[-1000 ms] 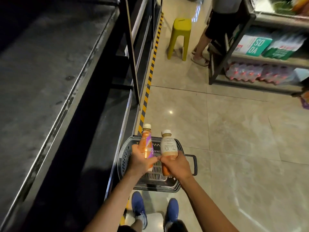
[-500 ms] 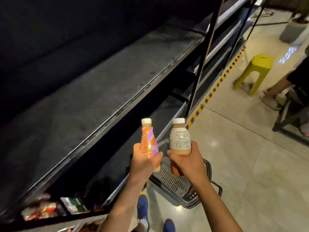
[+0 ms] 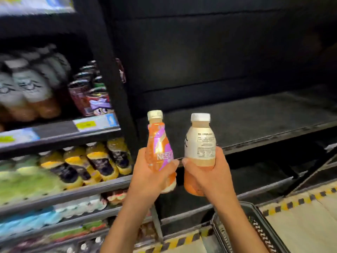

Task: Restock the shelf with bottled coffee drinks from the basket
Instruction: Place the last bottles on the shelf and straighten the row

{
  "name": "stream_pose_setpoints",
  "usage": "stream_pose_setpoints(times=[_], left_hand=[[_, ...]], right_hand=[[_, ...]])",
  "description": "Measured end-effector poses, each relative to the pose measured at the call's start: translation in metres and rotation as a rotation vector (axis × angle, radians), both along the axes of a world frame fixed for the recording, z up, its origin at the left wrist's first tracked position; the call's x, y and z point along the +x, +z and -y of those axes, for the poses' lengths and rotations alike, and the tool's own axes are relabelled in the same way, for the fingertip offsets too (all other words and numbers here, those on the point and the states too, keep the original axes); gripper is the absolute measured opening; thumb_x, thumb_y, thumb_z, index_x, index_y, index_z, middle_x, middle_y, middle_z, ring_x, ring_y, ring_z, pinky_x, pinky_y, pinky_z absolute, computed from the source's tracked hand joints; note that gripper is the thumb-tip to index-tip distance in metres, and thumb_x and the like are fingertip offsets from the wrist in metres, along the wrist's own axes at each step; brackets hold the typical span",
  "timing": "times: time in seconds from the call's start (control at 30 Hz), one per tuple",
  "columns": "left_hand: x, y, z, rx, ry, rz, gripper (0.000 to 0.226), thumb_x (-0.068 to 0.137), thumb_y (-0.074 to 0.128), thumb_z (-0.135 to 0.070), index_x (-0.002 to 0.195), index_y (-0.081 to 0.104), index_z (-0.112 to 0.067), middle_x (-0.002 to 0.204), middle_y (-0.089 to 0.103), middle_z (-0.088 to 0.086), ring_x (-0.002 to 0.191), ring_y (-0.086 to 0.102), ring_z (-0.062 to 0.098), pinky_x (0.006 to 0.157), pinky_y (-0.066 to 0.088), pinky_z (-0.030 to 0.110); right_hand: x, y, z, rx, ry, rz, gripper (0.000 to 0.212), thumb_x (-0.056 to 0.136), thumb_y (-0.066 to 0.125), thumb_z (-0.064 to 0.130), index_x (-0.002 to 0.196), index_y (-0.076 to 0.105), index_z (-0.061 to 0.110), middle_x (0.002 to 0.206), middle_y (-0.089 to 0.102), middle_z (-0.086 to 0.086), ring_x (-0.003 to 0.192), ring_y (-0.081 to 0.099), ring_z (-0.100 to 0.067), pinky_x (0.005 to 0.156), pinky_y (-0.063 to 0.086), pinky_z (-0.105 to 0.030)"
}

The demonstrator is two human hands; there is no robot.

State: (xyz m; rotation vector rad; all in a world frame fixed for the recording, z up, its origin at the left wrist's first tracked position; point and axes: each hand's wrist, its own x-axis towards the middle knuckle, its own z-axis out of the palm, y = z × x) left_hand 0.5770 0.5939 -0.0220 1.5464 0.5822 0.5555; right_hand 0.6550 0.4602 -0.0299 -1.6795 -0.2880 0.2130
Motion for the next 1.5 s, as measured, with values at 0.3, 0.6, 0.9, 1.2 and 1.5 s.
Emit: stream_pose_setpoints(times=[0.3,0.6,0.9,1.2,1.5], left_hand=[[-0.188,0.042,-0.113,0.015,0.172,0.079,0.050,0.059,0.082,-0.032,0.102,0.057,-0.028,0.084,0.071,-0.005,0.076,0.069,0.010,0.071,0.057,0.027],[-0.283,0.072,-0.207,-0.085,0.185,0.168,0.021,0.084,0.070,-0.036,0.103,0.062,-0.039,0.095,0.074,-0.009,0.094,0.071,0.012,0.090,0.056,0.043],[-0.279,0.084,-0.287,-0.072,0.211,0.237,0.019,0.080,0.056,-0.038,0.093,0.067,-0.046,0.095,0.074,-0.013,0.090,0.070,0.007,0.086,0.054,0.038],[-0.264,0.097,-0.355,0.104,0.417,0.215,0.043,0.083,0.076,-0.035,0.121,0.057,-0.027,0.103,0.073,-0.006,0.091,0.071,0.007,0.073,0.053,0.023],[-0.242,0.098,-0.417,0.418,0.525,0.012,0.054,0.068,0.085,-0.045,0.113,0.063,-0.023,0.108,0.067,-0.005,0.091,0.066,0.006,0.080,0.056,0.029]], right_hand=[[-0.157,0.044,-0.133,0.127,0.257,0.062,0.043,0.071,0.084,0.021,0.099,0.056,0.035,0.087,0.068,0.028,0.078,0.068,0.004,0.058,0.051,-0.014],[-0.247,0.070,-0.240,0.184,0.314,0.125,0.043,0.069,0.086,0.020,0.102,0.061,0.029,0.088,0.071,0.021,0.077,0.068,0.001,0.061,0.050,-0.014],[-0.240,0.093,-0.316,0.133,0.375,0.187,0.041,0.070,0.085,0.029,0.101,0.059,0.035,0.087,0.071,0.018,0.077,0.067,0.002,0.066,0.049,-0.022],[-0.207,0.104,-0.375,0.012,0.311,0.283,0.056,0.050,0.075,0.064,0.098,0.060,0.038,0.105,0.065,0.004,0.092,0.066,-0.013,0.081,0.057,-0.045],[-0.185,0.115,-0.404,0.060,0.194,0.289,0.050,0.066,0.082,0.043,0.109,0.059,0.031,0.101,0.069,0.011,0.090,0.067,-0.009,0.080,0.058,-0.040]])
